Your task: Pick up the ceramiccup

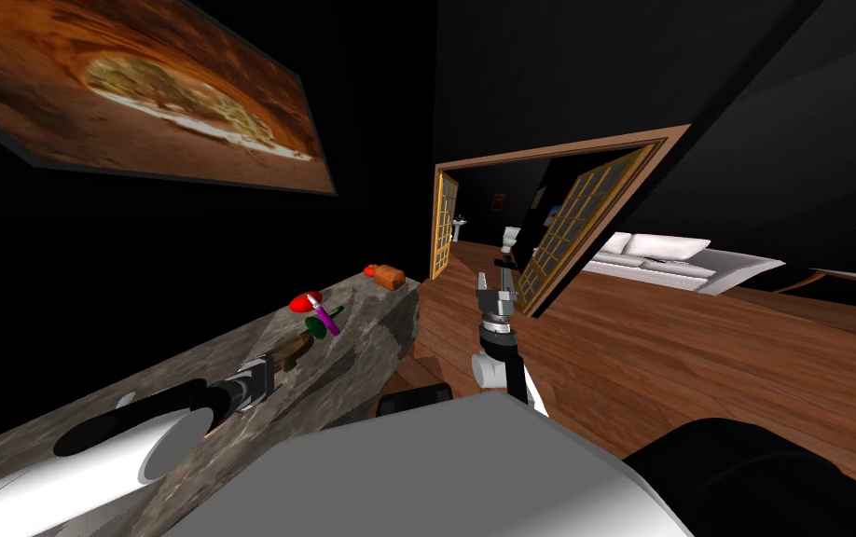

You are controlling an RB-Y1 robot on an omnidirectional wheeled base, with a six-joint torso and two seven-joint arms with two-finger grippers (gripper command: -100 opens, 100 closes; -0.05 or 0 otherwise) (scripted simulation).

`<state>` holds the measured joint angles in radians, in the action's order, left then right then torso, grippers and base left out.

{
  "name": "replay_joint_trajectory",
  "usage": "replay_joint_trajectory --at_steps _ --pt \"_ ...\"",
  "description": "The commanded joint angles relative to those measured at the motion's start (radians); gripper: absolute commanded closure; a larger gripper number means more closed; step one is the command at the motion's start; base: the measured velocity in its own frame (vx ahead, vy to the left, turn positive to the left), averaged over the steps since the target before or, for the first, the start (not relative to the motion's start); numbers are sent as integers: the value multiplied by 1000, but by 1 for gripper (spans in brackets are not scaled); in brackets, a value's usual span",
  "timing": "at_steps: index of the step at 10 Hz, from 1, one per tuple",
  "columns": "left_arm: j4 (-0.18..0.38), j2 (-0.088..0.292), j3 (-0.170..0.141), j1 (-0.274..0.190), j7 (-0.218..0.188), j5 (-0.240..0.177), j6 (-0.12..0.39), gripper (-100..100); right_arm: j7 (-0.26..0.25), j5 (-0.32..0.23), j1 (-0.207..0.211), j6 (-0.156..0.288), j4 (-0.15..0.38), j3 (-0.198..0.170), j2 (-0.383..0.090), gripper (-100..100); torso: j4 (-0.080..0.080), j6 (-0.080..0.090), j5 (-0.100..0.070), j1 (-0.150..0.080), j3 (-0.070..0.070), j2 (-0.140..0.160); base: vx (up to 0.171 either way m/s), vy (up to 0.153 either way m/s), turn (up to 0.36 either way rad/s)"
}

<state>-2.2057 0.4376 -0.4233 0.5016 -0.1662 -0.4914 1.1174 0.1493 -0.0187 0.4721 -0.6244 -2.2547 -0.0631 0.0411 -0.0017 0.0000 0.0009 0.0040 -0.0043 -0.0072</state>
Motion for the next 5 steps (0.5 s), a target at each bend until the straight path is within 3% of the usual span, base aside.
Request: replay_joint_trajectory --at_steps 1,2,3,4,5 --pt "11 7 10 -3 -8 -1 32 -100 0 0 0 0 0 0 0 0 0 0 0 0 0 0 100 40 6" --pt "25 11 20 3 -12 -4 52 -100 0 0 0 0 0 0 0 0 0 0 0 -1 0 0 111 60 7" --pt "23 10 13 2 -6 -7 33 -100 0 0 0 0 0 0 0 0 0 0 0 1 0 0 50 32 -3" --pt "25 11 13 2 -6 -8 36 0 0 0 0 0 0 0 0 0 1 0 0 -1 2 3 9 6 -1" --pt "75 21 -1 -20 -8 -7 24 -100 0 0 0 0 0 0 0 0 1 0 -1 -3 3 6 -44 -13 -197"
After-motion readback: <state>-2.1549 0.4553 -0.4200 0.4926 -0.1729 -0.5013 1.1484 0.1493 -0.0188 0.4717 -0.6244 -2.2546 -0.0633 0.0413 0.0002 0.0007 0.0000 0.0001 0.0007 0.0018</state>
